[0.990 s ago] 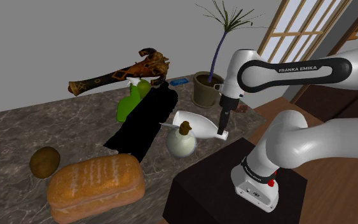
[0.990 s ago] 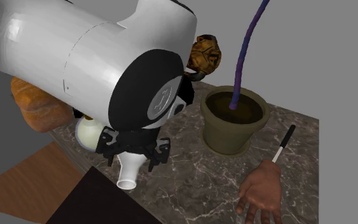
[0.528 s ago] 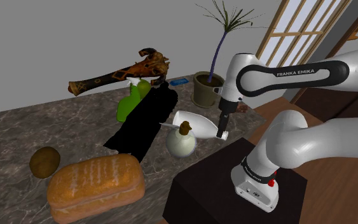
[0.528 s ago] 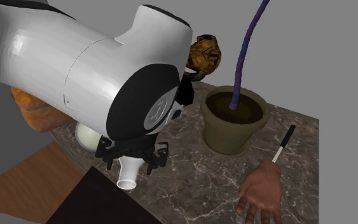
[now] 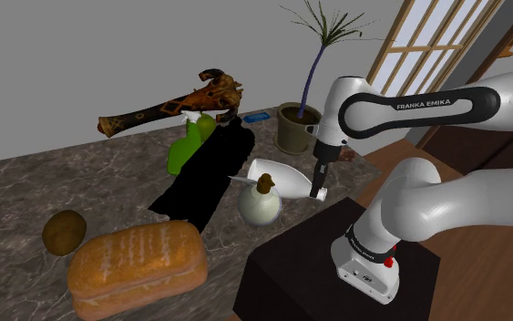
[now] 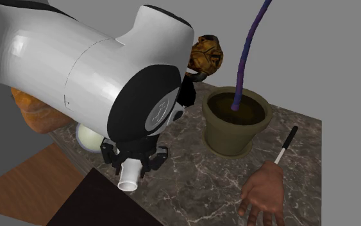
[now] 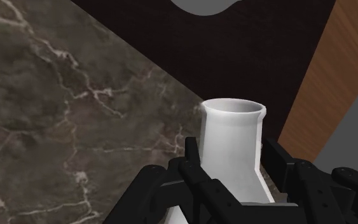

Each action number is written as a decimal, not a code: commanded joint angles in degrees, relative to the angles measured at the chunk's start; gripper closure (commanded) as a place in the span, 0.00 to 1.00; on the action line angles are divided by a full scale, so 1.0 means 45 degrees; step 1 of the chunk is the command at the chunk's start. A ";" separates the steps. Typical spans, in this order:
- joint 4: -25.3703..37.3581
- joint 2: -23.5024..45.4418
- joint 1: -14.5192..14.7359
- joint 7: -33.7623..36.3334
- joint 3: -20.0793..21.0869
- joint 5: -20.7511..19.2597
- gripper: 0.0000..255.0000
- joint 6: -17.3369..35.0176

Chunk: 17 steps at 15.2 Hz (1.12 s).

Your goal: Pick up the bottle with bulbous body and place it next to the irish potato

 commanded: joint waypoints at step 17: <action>0.1571 -0.1138 0.0106 0.0575 0.0486 0.0319 1.00 -0.2620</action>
